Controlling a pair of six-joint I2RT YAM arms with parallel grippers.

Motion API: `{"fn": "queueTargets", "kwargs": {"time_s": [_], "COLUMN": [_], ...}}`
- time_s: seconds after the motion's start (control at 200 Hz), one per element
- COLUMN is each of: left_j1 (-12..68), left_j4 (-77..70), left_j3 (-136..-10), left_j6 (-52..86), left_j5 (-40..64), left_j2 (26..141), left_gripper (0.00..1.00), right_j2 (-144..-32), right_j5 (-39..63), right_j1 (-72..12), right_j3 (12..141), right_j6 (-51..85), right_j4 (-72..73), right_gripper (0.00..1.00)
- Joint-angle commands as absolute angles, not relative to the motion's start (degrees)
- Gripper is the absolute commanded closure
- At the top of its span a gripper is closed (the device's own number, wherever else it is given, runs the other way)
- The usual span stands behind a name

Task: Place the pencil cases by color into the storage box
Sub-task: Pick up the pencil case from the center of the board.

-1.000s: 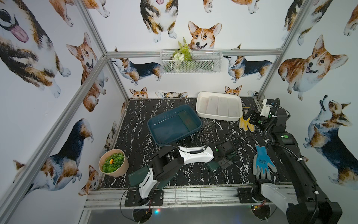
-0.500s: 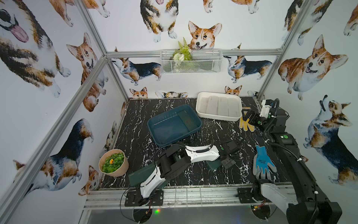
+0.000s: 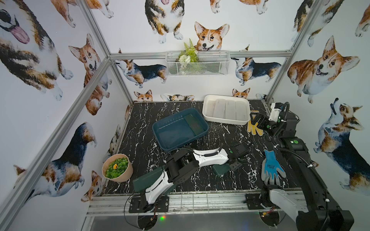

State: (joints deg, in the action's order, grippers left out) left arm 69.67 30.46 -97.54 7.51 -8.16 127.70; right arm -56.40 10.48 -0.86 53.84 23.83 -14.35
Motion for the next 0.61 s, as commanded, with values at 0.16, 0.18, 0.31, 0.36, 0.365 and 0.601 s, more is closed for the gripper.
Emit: {"fn": "queueTargets", "kwargs": {"time_s": [0.16, 0.18, 0.31, 0.36, 0.365, 0.601], "left_j1": [68.3, 67.96, 65.03, 63.47, 63.29, 54.42], "left_j4": [32.64, 32.54, 31.83, 31.69, 31.71, 33.0], "left_j3": [-95.62, -95.26, -92.87, -91.84, -91.8, -89.96], "left_j6": [6.37, 6.39, 6.42, 6.48, 6.49, 6.34], "left_j5": [-10.58, -10.45, -9.8, -9.67, -9.67, -9.67], "left_j2": [120.47, 119.92, 116.0, 114.4, 114.24, 106.7], "left_gripper": [0.34, 0.34, 0.34, 0.34, 0.34, 0.33], "right_j2": [-55.96, -55.98, -55.99, -55.99, -55.99, -55.85], "right_j5": [10.01, 9.97, 10.92, 11.55, 11.62, 10.09], "right_j1": [-0.9, -0.88, -0.94, -0.92, -0.9, -6.84], "right_j3": [53.75, 53.78, 53.66, 53.61, 53.57, 52.87], "right_j6": [23.47, 23.47, 23.64, 23.52, 23.45, 17.98], "right_j4": [-13.27, -13.27, -12.95, -12.58, -12.53, -9.54], "right_gripper": [0.0, 0.0, 0.0, 0.0, 0.0, 0.0]}}
